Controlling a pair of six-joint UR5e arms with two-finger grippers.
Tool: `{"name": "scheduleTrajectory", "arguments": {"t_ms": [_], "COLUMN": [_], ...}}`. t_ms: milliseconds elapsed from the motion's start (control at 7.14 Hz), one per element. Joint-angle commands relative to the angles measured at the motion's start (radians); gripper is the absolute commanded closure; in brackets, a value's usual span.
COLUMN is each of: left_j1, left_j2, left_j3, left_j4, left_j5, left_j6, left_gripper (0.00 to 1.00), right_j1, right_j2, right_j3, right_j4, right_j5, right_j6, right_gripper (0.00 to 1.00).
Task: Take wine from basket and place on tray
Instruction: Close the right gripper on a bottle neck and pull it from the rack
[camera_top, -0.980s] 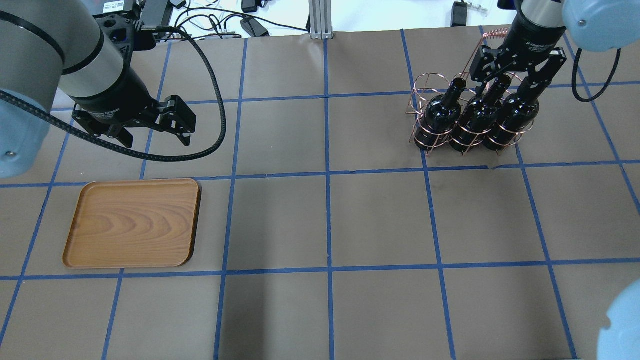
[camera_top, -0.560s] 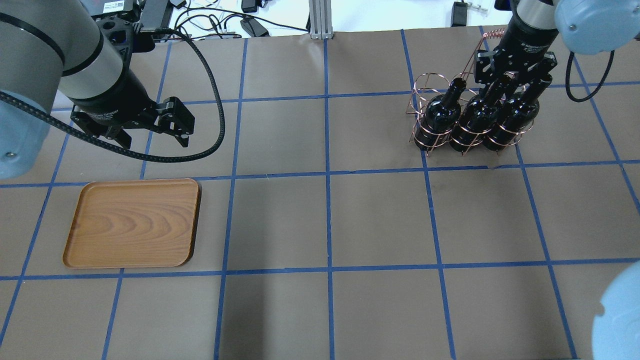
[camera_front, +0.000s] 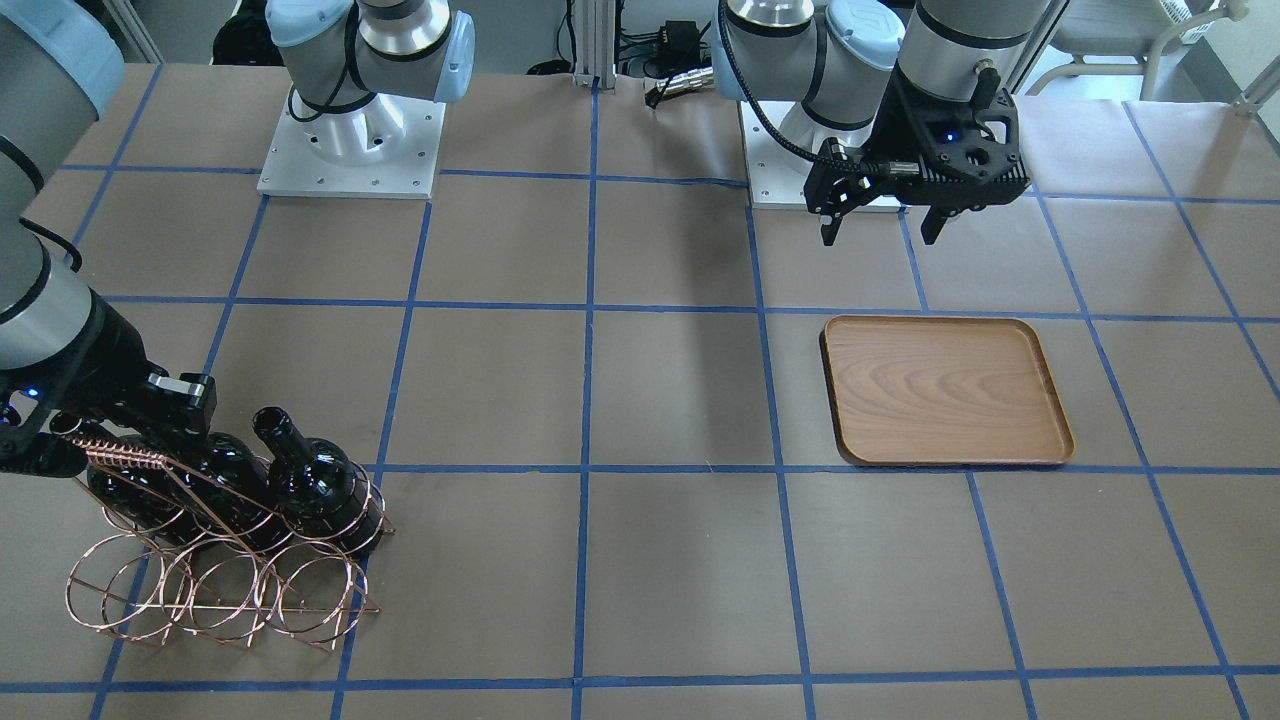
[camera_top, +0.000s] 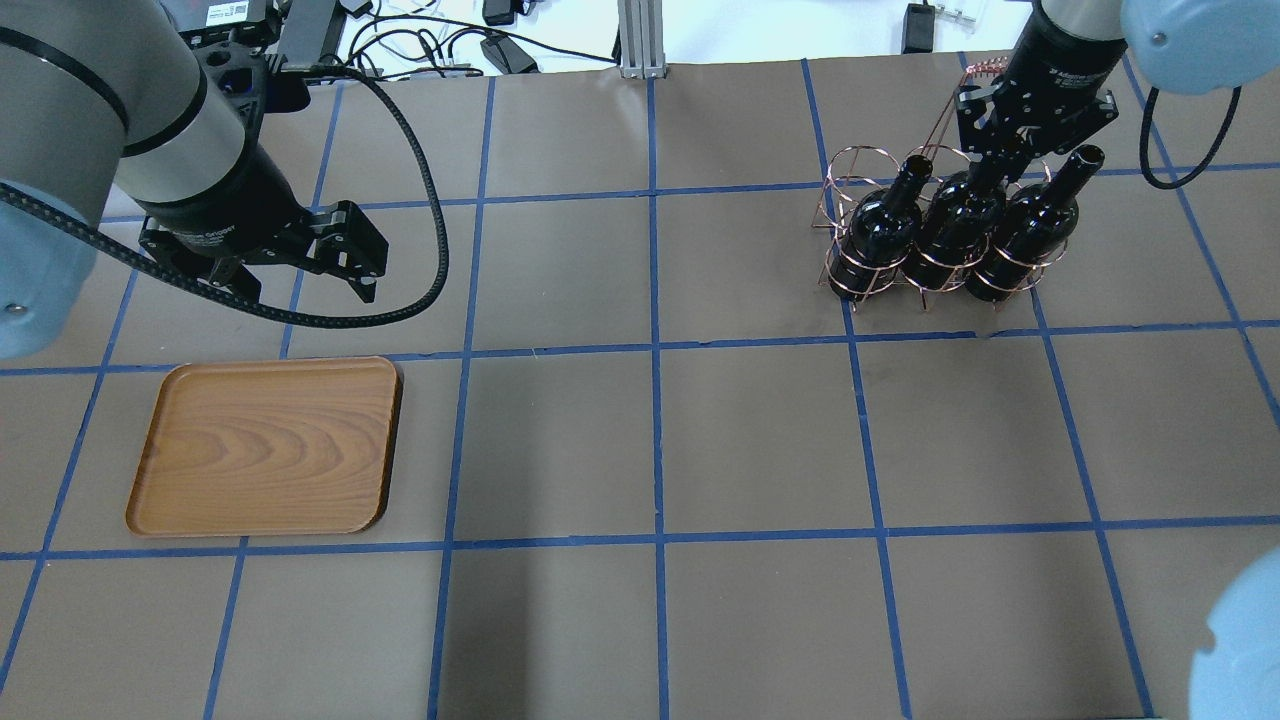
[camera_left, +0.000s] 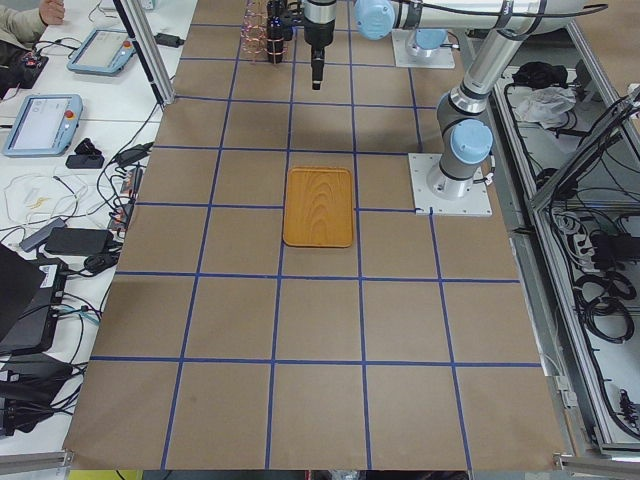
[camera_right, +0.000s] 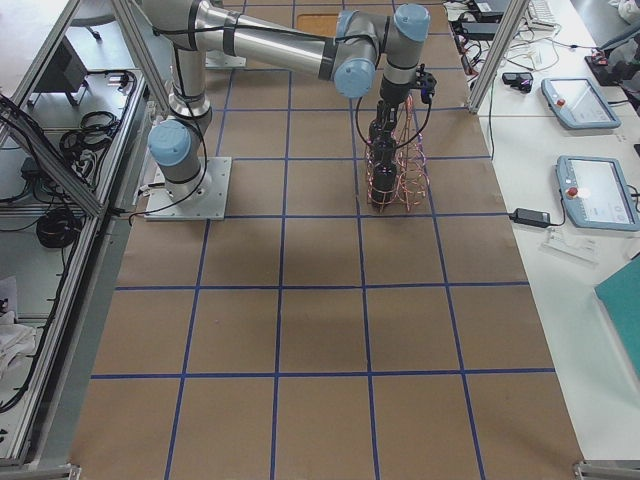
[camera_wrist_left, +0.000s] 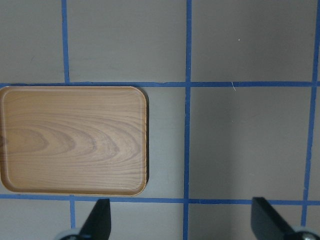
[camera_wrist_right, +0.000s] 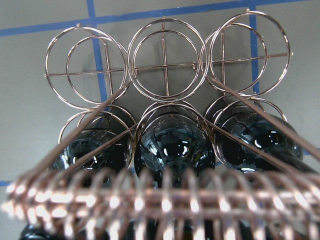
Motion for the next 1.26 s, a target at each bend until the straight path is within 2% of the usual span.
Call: {"name": "scheduleTrajectory", "arguments": {"t_ms": [0,140,280,560,700,840,980,1120], "left_j1": [0.0,0.0,0.0,0.0,0.0,0.003,0.04,0.076], "left_j2": [0.0,0.0,0.0,0.0,0.0,0.0,0.0,0.003], "left_j3": [0.001,0.001,0.001,0.0,0.001,0.007,0.011,0.014], "left_j4": [-0.001,-0.002,-0.007,-0.006,-0.006,-0.006,-0.004,-0.004], "left_j5": [0.006,0.008,0.008,0.009,0.009,0.009,0.008,0.005], "left_j6": [0.016,0.014,0.014,0.016,0.016,0.016,0.017,0.069], "left_gripper": [0.0,0.0,0.0,0.0,0.0,0.0,0.0,0.0], "right_j1": [0.025,0.037,0.068,0.126,0.19,0.279,0.368,0.452], "right_j2": [-0.044,-0.07,-0.113,-0.14,-0.16,-0.158,-0.148,-0.108], "right_j3": [-0.169,-0.243,-0.248,-0.187,-0.118,-0.083,-0.075,-0.065], "right_j4": [0.155,0.283,0.362,0.428,0.41,0.369,0.317,0.244], "right_j5": [-0.001,-0.013,-0.023,-0.024,-0.007,-0.007,0.007,0.021], "right_j6": [0.004,0.004,0.004,0.004,0.021,0.121,0.216,0.398], "right_gripper": [0.94,0.94,0.94,0.93,0.93,0.94,0.94,0.94]}}
